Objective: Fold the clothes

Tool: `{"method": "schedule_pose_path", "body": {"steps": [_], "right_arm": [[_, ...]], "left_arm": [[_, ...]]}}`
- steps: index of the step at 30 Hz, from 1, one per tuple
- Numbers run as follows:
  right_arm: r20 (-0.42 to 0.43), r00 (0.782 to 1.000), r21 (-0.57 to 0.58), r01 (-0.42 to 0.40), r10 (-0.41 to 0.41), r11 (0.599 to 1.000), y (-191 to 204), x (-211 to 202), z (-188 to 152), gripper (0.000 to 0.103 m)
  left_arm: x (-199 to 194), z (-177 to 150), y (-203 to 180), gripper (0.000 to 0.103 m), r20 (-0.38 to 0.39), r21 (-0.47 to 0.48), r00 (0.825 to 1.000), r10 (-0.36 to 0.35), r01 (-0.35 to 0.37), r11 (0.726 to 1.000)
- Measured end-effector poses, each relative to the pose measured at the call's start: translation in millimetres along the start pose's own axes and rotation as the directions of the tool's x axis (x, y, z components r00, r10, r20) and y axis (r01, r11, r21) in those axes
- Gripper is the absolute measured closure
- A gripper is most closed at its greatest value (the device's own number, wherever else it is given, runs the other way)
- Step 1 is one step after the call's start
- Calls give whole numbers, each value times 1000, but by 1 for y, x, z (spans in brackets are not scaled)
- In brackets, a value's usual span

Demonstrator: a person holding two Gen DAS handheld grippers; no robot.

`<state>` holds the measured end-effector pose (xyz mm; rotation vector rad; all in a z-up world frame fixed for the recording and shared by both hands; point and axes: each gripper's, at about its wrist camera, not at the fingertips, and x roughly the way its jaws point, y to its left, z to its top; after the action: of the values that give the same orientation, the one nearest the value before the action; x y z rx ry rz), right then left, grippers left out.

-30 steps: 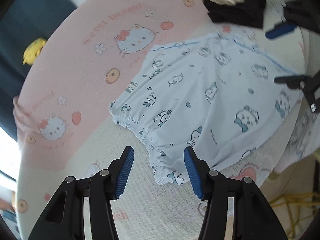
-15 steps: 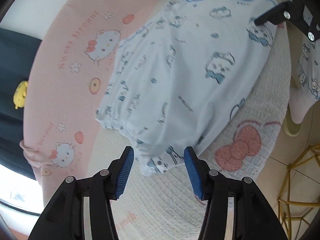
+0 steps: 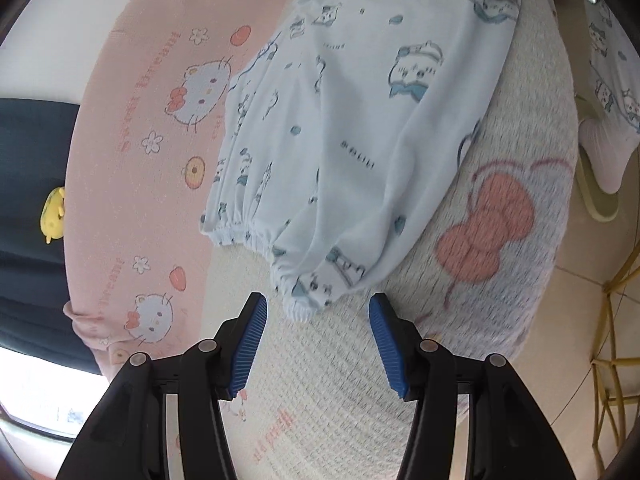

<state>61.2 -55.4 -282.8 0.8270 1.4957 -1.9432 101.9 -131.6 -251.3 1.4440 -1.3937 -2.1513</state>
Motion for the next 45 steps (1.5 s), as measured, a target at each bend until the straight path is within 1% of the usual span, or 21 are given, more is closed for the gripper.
{"method": "schedule_pose_path", "body": {"steps": [3, 5, 6, 7, 8, 10, 14, 16, 17, 20, 24, 26, 27, 30, 34, 37, 39, 42, 45], "right_arm": [[5, 1000, -5, -5, 5, 1000, 1, -2, 1, 35], [31, 999, -10, -24, 25, 1000, 2, -7, 2, 35], [46, 998, -12, -36, 37, 999, 3, -9, 3, 35], [61, 997, -13, -51, 52, 999, 4, -12, 4, 35], [76, 995, -15, -62, 63, 998, 5, -14, 5, 35], [89, 994, -29, -60, 62, 998, 9, -16, 6, 35], [58, 996, -58, -62, 66, 996, 17, -9, 5, 35], [67, 996, -50, -62, 65, 997, 16, -12, 5, 35], [67, 996, -45, -56, 59, 997, 15, -13, 5, 35], [66, 998, -80, -18, 23, 997, 18, -13, 1, 35], [86, 996, -135, 19, -8, 991, 25, -16, -5, 35], [96, 995, -159, 39, -24, 987, 29, -17, -6, 35], [101, 994, -171, 49, -32, 984, 31, -17, -6, 35], [117, 992, -201, 75, -52, 977, 37, -17, -6, 35], [135, 990, -198, 77, -51, 977, 37, -17, -8, 34], [148, 987, -209, 96, -66, 973, 36, -16, -11, 31], [156, 983, -261, 137, -99, 956, 41, -16, -17, 30], [149, 973, -351, 220, -178, 910, 48, -11, -33, 30], [125, 975, -341, 215, -182, 915, 44, -7, -40, 30]], "left_arm": [[2, -4, 2, 53, -17, -12, 1000, 3, -3, 1000], [3, 0, 3, 53, -24, -39, 1000, 0, -1, 999], [2, 3, 5, 53, -16, -59, 1000, -5, 4, 998], [0, 7, 5, 53, 2, -76, 1000, -25, 25, 997], [-2, 11, 3, 53, 15, -74, 1000, -26, 27, 997], [-5, 17, -3, 53, 38, -57, 999, -14, 16, 998], [-8, 17, -6, 53, 71, -22, 997, -4, 6, 1000], [-10, 13, -8, 53, 92, 2, 996, -6, 5, 1000], [-11, 10, -10, 53, 102, 23, 995, 2, -4, 1000], [-10, -2, -20, 52, 145, 124, 987, 63, -81, 989], [-8, -12, -35, 51, 212, 241, 967, 142, -193, 951], [-8, -12, -40, 51, 239, 280, 956, 168, -234, 931], [-7, -10, -40, 51, 243, 287, 955, 172, -240, 927], [-5, -6, -33, 49, 251, 280, 955, 158, -228, 933], [-1, -1, -22, 40, 258, 260, 954, 150, -218, 941], [7, 1, -15, 40, 250, 256, 956, 156, -220, 941], [11, -2, -14, 40, 251, 268, 952, 177, -243, 932], [18, -11, -16, 40, 251, 300, 938, 240, -311, 902], [21, -14, -14, 40, 241, 291, 935, 260, -325, 900]]}}
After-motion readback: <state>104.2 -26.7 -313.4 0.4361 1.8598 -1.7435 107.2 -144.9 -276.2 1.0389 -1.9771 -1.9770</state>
